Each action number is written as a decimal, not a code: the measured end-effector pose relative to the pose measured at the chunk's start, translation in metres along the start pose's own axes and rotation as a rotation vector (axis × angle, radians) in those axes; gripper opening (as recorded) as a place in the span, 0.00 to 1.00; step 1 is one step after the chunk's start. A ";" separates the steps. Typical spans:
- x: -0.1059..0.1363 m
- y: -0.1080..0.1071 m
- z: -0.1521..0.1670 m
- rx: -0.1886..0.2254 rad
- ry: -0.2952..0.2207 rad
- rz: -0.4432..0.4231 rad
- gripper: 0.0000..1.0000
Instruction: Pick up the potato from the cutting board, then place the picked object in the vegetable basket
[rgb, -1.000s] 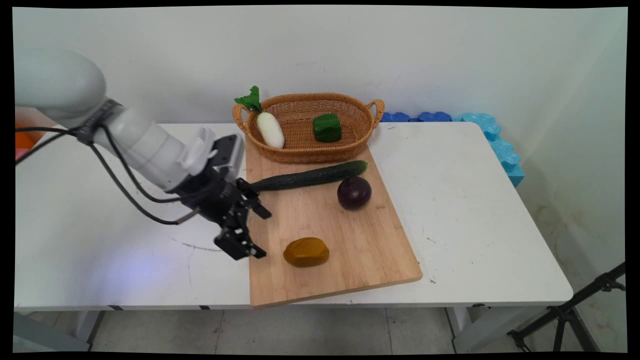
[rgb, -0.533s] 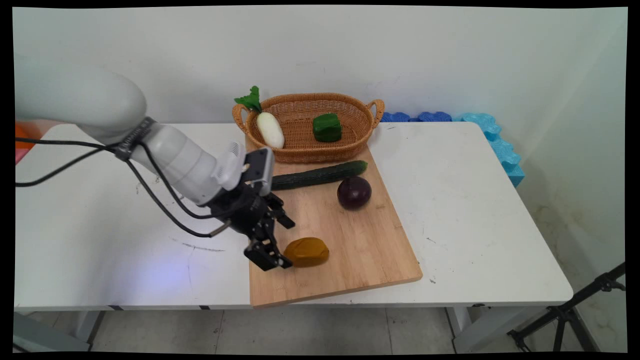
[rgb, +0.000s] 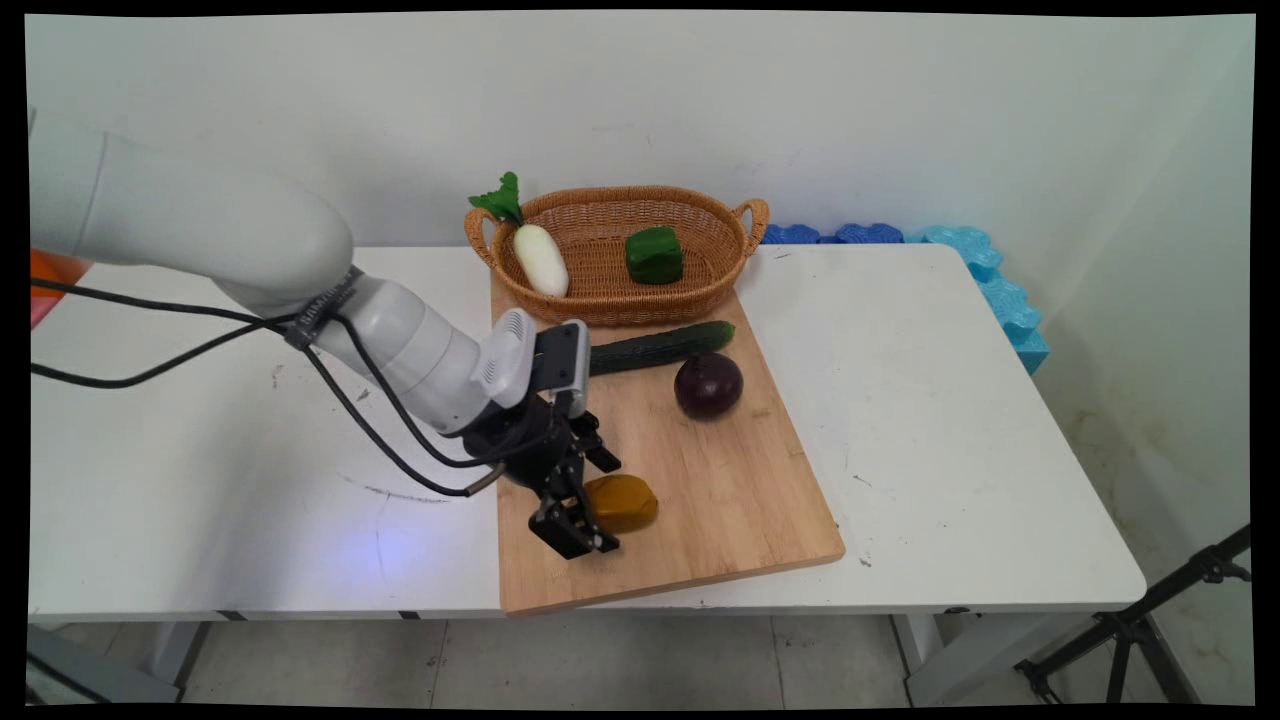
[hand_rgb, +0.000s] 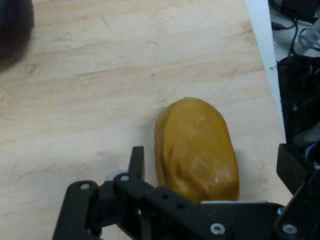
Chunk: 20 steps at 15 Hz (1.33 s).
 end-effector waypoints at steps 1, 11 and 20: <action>0.001 0.000 0.003 0.003 -0.002 0.002 1.00; 0.004 -0.002 0.017 0.048 -0.031 0.036 0.00; 0.048 -0.027 -0.007 0.157 0.036 -0.051 0.00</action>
